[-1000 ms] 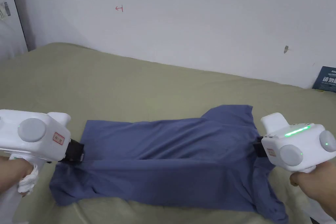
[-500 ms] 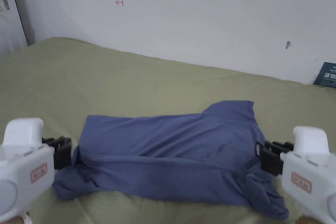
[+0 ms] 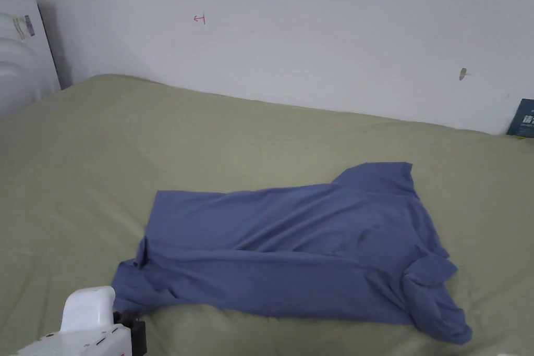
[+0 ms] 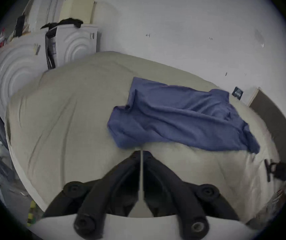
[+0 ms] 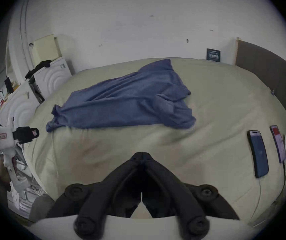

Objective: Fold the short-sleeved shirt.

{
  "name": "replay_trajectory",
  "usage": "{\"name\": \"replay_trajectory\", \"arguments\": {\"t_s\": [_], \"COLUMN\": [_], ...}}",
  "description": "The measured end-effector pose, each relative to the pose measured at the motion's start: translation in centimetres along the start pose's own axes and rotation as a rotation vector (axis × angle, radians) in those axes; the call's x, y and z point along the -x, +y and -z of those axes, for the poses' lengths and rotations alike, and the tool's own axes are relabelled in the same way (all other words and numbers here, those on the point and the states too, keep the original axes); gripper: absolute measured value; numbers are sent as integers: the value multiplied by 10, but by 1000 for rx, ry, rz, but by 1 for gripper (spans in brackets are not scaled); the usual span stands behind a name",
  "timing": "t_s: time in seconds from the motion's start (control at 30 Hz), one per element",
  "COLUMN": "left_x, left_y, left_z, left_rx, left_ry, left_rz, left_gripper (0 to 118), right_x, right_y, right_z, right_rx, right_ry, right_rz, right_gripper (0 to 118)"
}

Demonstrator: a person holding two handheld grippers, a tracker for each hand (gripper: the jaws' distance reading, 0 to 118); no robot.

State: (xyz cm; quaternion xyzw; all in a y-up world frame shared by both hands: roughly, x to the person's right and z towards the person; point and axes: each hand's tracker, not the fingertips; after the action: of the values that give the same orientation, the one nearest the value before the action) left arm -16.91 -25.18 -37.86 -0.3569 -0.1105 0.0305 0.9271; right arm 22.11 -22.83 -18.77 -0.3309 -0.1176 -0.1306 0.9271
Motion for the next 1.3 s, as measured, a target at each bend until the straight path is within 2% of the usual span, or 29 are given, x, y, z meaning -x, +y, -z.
{"name": "replay_trajectory", "arguments": {"t_s": [0.03,0.07,0.17,0.2,0.23,0.27,0.3,0.37,0.4,0.47,0.53,0.63,0.73,0.77,0.8,0.83,0.87,0.9,0.97,1.0,1.1,1.13,1.2,1.3], "left_x": [-1,-2,-10,-11,-14,-15,-14,-10,-11,-9,-7,-9,-9,-10,-10,-10,-10,-10,-5,-4,2,3,6,7], "left_y": [5,7,16,19,22,24,26,29,30,31,31,32,32,32,32,33,33,34,37,39,45,47,51,57], "left_z": [13,24,54,61,67,71,75,78,75,74,72,73,74,74,74,75,75,74,73,72,67,65,57,40], "left_rx": [25,41,94,90,93,100,105,122,116,104,103,117,122,123,124,125,127,129,130,136,136,136,127,103], "left_ry": [16,26,9,13,17,10,7,-22,-23,-37,-51,-55,-54,-55,-55,-56,-59,-62,-83,-93,-134,-143,-164,-206], "left_rz": [54,76,132,147,164,175,179,173,167,166,163,186,198,202,204,204,201,193,161,146,91,84,85,106], "left_gripper": [81,85,84,83,78,64,57,42,17,15,15,15,15,15,15,15,15,15,14,13,13,13,13,13], "right_x": [-9,-13,-34,-39,-44,-47,-52,-53,-54,-53,-52,-54,-58,-60,-61,-64,-68,-72,-77,-80,-98,-103,-110,-108], "right_y": [2,4,11,14,18,21,23,27,25,25,28,35,45,47,48,51,54,56,58,61,64,64,63,65], "right_z": [1,2,10,14,22,28,39,58,69,86,105,129,137,141,145,147,148,146,139,132,119,115,105,87], "right_rx": [-9,-11,-4,-7,-5,3,5,23,45,32,48,52,30,14,13,31,65,54,10,-9,-22,-19,-40,-54], "right_ry": [-3,-9,-53,-65,-81,-95,-106,-105,-81,-76,-128,-162,-135,-149,-171,-160,-108,-63,-58,-37,102,119,138,160], "right_rz": [22,29,37,28,2,-34,-93,-195,-240,-333,-397,-455,-502,-545,-575,-555,-501,-444,-355,-269,56,132,190,195], "right_gripper": [1,1,3,19,47,76,76,86,84,84,84,80,77,68,49,19,9,9,9,9,9,9,9,9]}}
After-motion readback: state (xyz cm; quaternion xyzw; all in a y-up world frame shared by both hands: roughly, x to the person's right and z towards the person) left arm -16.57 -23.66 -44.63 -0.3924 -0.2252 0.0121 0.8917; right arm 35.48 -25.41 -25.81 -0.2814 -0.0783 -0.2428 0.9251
